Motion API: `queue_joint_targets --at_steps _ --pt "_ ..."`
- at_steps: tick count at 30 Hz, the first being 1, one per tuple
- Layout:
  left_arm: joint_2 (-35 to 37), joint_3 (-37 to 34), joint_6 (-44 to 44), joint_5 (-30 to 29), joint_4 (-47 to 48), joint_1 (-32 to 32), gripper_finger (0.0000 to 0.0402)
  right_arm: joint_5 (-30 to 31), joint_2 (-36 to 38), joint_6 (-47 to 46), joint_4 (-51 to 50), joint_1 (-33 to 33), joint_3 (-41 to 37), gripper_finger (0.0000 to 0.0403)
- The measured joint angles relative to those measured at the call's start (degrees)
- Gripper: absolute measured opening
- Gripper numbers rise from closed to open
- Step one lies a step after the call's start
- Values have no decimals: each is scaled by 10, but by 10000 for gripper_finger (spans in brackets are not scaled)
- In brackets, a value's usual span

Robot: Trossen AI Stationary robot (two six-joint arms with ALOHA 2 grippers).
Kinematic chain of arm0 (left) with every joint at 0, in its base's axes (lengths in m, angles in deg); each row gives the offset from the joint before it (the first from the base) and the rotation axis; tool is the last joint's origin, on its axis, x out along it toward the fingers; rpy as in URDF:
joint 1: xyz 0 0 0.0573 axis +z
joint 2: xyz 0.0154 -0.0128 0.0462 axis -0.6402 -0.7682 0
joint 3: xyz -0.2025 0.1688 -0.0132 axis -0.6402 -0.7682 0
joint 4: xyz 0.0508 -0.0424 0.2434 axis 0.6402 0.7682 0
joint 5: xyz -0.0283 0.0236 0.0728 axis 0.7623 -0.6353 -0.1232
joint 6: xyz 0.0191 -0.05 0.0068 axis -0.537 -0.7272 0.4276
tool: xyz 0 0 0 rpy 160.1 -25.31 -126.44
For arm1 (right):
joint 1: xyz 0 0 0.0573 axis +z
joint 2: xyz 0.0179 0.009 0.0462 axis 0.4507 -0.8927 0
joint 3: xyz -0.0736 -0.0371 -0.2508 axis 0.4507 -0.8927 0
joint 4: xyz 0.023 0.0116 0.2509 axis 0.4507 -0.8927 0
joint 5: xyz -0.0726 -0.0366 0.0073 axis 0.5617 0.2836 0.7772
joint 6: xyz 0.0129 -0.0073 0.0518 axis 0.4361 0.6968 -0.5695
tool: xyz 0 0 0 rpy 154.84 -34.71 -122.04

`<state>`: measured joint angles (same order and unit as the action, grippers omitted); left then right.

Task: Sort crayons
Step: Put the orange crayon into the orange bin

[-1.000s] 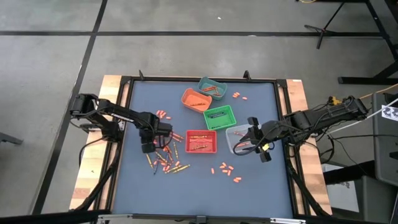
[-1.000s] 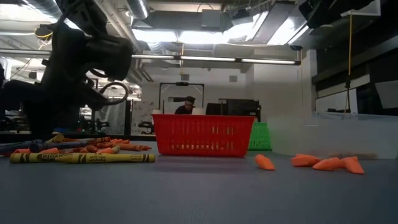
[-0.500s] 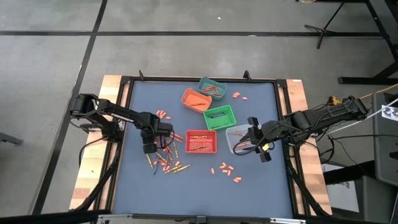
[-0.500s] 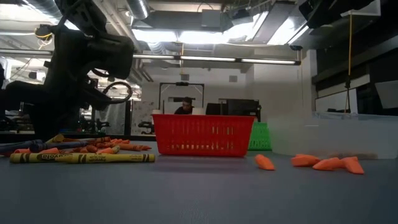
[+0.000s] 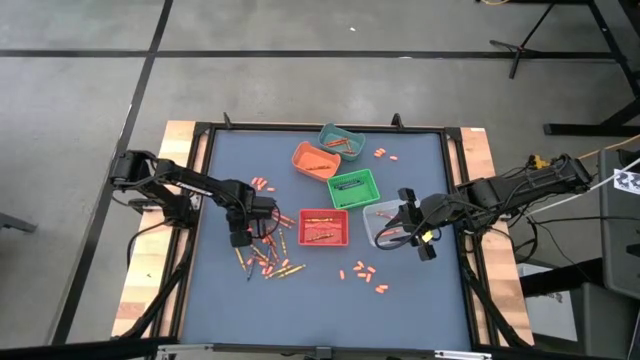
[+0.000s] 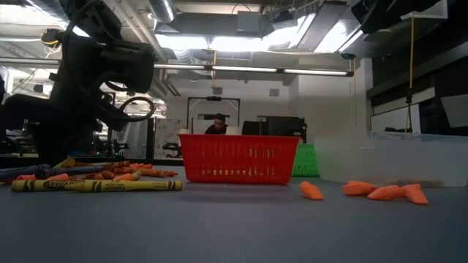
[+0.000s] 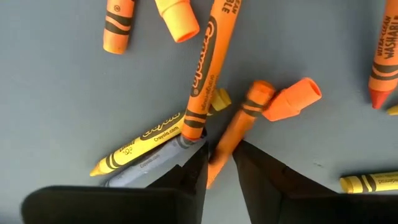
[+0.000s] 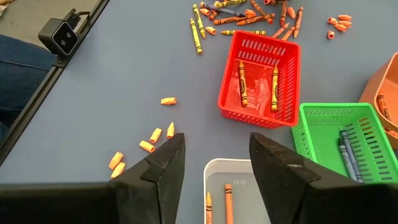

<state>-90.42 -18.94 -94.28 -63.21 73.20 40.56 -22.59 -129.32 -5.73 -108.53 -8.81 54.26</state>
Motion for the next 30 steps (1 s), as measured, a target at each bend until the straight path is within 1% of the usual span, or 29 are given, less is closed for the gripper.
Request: queue_joint_targets --at_steps 7,10,14,19,25,30 --pt "0 0 0 1 -1 0 27 0 0 0 0 0 0 179" --pt "0 0 0 -1 -1 0 14 0 0 0 0 0 0 179" --pt "0 1 0 -2 1 0 10 0 0 0 0 0 0 179" --pt "-3 22 3 -5 15 0 11 0 0 0 0 0 0 179" --pt "-5 62 4 6 18 -1 11 0 0 0 0 0 0 179" --pt "-4 103 4 29 23 -1 11 0 0 0 0 0 0 179"
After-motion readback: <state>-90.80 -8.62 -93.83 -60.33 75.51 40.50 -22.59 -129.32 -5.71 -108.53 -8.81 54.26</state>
